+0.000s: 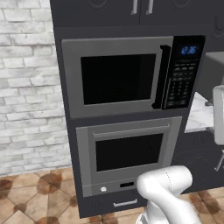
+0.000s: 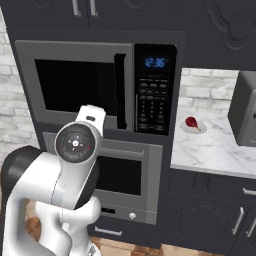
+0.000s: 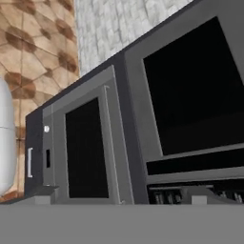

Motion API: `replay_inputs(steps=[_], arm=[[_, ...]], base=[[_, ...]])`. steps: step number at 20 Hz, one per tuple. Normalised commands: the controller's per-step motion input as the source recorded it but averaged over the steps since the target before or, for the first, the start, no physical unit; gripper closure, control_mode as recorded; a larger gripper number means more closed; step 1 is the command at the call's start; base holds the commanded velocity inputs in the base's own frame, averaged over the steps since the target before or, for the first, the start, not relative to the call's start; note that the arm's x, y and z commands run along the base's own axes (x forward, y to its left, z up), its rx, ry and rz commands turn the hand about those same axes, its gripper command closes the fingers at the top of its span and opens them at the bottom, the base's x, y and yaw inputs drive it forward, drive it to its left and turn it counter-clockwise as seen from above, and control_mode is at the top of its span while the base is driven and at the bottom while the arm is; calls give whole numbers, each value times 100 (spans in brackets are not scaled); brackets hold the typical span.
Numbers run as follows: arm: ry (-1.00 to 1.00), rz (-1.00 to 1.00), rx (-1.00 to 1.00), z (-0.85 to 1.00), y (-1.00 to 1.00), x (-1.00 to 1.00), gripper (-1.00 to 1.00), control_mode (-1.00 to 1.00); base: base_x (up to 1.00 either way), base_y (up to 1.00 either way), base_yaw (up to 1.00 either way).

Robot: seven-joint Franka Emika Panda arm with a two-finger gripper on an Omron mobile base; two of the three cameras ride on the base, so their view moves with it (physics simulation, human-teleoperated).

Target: Remove the pear from the bowl and place it on the small plate. Then place the bowl with only the chicken drumstick in the microwave, close the door, and press the start button to microwave the chicken drumstick.

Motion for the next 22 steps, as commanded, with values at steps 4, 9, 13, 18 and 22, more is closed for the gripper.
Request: replay_inputs(steps=[4,9,13,18,22], arm=[[-6,7,0,-36,0,0,-100,-100],[-2,0,0,-39,0,0,-100,-100],[-2,0,0,-29,0,7,-100,-100],[-6,0,0,-19,0,5,-100,-100],[-9,0,1,-11,-1,4,-100,-100]], base=[[0,0,0],[0,0,0],[0,0,0],[0,0,0],[0,0,0]])
